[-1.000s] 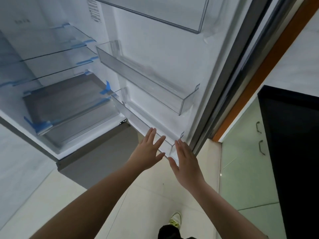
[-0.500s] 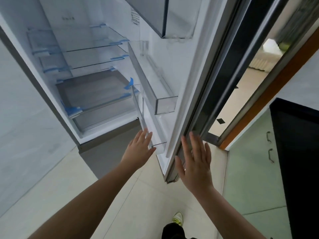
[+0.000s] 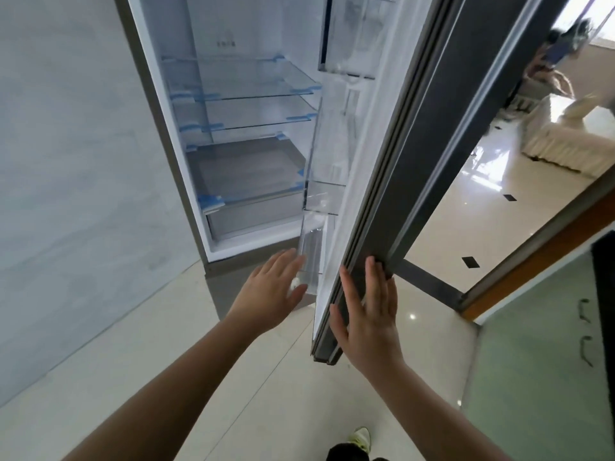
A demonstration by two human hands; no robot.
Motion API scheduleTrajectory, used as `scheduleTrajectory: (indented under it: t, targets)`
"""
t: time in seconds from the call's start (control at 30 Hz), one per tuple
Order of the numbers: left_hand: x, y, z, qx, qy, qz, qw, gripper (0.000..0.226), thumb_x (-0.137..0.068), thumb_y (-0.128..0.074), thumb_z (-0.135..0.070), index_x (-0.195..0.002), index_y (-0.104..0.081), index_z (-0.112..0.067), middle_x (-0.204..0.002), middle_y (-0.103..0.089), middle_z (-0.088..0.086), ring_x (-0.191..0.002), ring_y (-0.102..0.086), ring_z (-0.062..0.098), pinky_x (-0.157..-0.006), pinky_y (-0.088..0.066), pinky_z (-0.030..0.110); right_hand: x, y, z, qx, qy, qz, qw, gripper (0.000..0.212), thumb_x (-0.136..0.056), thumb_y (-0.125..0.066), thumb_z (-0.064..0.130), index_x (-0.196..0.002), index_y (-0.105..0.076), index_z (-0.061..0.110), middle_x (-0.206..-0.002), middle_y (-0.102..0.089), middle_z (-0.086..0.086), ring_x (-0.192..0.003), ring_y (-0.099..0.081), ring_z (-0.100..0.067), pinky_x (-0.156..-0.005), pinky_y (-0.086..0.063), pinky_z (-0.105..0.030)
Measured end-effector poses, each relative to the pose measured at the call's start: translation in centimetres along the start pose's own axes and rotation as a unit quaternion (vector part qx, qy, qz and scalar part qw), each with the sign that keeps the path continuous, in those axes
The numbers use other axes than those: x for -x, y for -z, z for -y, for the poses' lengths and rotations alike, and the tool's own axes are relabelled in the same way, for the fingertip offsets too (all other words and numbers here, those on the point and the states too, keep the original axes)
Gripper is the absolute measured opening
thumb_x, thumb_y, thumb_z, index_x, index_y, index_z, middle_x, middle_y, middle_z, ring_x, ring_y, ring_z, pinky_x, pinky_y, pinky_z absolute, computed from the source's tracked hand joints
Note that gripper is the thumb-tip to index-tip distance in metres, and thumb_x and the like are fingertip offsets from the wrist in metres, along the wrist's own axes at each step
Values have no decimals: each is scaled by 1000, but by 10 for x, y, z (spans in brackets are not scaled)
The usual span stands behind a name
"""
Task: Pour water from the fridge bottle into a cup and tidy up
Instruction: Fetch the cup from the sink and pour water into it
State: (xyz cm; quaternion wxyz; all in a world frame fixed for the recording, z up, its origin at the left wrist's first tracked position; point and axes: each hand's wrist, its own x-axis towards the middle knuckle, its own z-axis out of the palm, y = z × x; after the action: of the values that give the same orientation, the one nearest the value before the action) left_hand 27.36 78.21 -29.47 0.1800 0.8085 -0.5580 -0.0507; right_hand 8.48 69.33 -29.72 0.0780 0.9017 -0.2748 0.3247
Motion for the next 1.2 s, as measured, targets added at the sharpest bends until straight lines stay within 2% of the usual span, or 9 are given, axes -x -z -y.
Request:
scheduleTrajectory:
  t: [0.13,0.23,0.37,0.47,0.53,0.67,0.83,1.0,1.2]
  targets:
    - [12,44,-10,76,8,-71,995,56,-102,-28,-55,-154,-24,-34,-162,-23,-8,-150,-20,13,-119,-19,35,-8,-6,18,-11,43,15,999,64,-91,-60,34,-149,-38,16,-157,-20,-16,-150,-11,-26,-119,-21,-46]
    - [24,72,-19,91,-22,-141,986,55,-103,-28,-54,-154,-25,-33,-161,-28,-6,-146,-28,14,-119,-29,40,-16,-7,31,-32,87,20,995,63,-90,-61,30,-148,-40,16,-158,-25,-14,-148,-21,-25,-117,-29,-45]
    - [34,96,-38,120,-45,-213,969,65,-103,-42,-47,-155,-5,-40,-166,-8,-4,-151,-14,11,-116,-22,27,-30,-8,44,-82,156,26,984,61,-90,-61,25,-147,-41,11,-157,-30,-11,-147,-26,-22,-114,-34,-42]
    - [31,106,-49,35,-101,-287,952,63,-102,-49,-33,-155,-16,-28,-165,-5,13,-153,-8,24,-120,-21,33,-42,-12,51,-123,190,48,973,63,-89,-59,21,-148,-38,11,-156,-32,-10,-147,-25,-21,-118,-27,-37]
    - [23,111,-54,-47,-101,-295,949,59,-103,-45,-36,-155,-21,-24,-164,-8,16,-153,-5,29,-122,-12,40,-48,-16,54,-169,205,52,963,63,-86,-60,19,-144,-38,8,-150,-42,-12,-144,-31,-22,-120,-23,-34]
    - [0,109,-50,-176,-50,-278,943,63,-102,-40,-45,-157,-16,-23,-166,-5,8,-153,1,29,-119,-1,42,-60,-27,53,-246,248,87,933,38,-90,-55,16,-127,-56,5,-133,-57,-14,-131,-46,-23,-109,-40,-38]
    - [-19,114,-29,-246,18,-313,917,61,-104,-33,-46,-157,-15,-21,-167,-1,-1,-153,2,30,-124,-2,44,-91,-36,32,-294,296,98,904,48,-97,-55,21,-142,-45,10,-150,-43,-5,-142,-35,-16,-114,-35,-36]
    - [-29,119,-15,-311,88,-345,881,55,-104,-36,-43,-154,-29,-21,-164,-13,2,-153,0,27,-123,-7,49,-133,-63,7,-280,257,61,923,57,-98,-52,29,-150,-32,13,-158,-30,-6,-146,-28,-21,-114,-35,-42]
    - [-46,119,0,-384,199,-328,840,66,-100,-45,-48,-157,-22,-21,-166,2,6,-152,12,24,-122,8,45,-191,-87,5,-204,262,76,940,69,-99,-42,44,-156,-15,16,-162,-14,-10,-149,-17,-28,-117,-28,-47]
